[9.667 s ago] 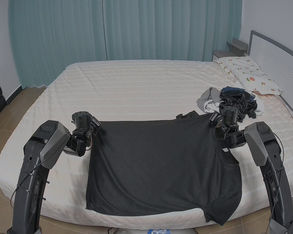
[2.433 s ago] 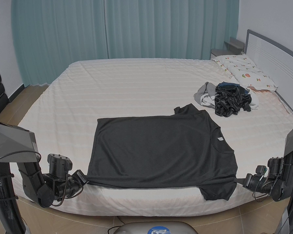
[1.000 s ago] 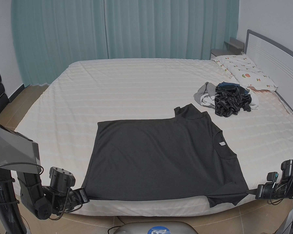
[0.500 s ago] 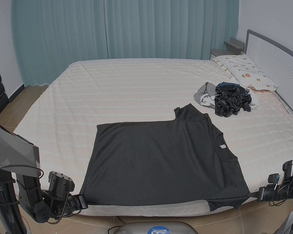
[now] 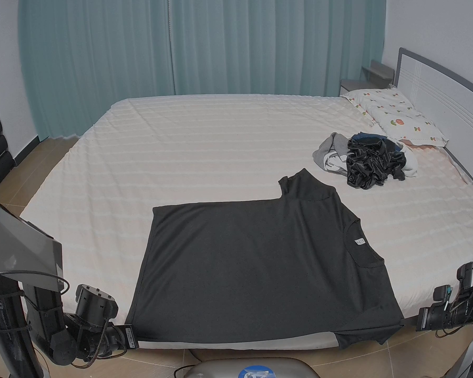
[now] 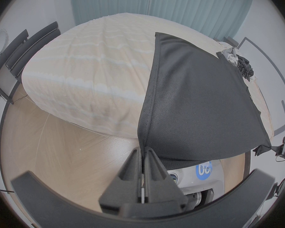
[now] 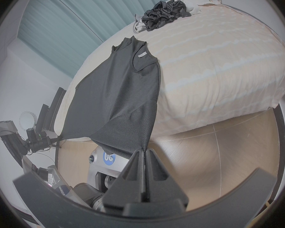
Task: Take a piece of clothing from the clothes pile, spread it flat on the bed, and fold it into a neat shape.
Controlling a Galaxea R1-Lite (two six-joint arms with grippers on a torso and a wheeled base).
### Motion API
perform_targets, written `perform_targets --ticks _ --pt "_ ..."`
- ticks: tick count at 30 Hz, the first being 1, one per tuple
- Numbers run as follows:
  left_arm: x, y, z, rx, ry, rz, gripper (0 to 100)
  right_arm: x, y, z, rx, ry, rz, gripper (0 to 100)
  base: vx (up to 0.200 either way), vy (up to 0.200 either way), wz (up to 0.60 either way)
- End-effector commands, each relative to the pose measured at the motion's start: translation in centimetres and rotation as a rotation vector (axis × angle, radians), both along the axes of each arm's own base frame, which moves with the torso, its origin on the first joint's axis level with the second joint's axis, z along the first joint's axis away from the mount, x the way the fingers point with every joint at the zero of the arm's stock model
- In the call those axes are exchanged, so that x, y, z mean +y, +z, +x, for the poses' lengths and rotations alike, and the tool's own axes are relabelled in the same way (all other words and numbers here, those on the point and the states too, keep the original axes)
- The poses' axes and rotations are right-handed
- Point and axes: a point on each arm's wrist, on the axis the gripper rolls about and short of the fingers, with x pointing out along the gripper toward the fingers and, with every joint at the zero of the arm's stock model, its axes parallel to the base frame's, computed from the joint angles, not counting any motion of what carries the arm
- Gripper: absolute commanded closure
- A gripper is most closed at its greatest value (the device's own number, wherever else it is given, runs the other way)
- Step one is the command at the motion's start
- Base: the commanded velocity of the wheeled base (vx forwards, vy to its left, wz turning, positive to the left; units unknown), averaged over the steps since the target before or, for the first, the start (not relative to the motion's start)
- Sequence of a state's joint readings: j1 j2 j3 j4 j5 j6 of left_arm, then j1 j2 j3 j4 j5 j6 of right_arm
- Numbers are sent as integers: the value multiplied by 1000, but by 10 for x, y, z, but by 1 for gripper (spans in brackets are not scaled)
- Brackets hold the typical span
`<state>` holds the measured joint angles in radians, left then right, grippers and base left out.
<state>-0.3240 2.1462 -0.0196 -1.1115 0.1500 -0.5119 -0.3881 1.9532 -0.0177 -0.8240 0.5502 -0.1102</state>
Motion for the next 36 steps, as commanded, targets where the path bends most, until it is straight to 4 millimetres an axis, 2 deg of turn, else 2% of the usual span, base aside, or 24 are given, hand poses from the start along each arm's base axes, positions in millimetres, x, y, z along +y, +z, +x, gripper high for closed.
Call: perform_targets --ticks 1,7,16,23,27,36 --pt "2 -1 -6 32 -2 12 100 2 0 -7 28 -3 11 100 0 0 0" --pt "2 1 -7 32 0 12 100 2 5 -8 6 -1 7 100 0 0 0" --pt "2 23 1 -110 18 -43 100 -1 15 4 -149 6 44 100 0 0 0" --pt "-2 31 22 -190 28 -77 100 -4 22 18 -232 1 43 100 0 0 0" --pt "-6 37 37 -242 35 -94 100 2 27 28 -260 29 54 100 0 0 0" --pt "2 46 57 -319 109 -129 100 0 40 55 -314 -6 81 100 0 0 0"
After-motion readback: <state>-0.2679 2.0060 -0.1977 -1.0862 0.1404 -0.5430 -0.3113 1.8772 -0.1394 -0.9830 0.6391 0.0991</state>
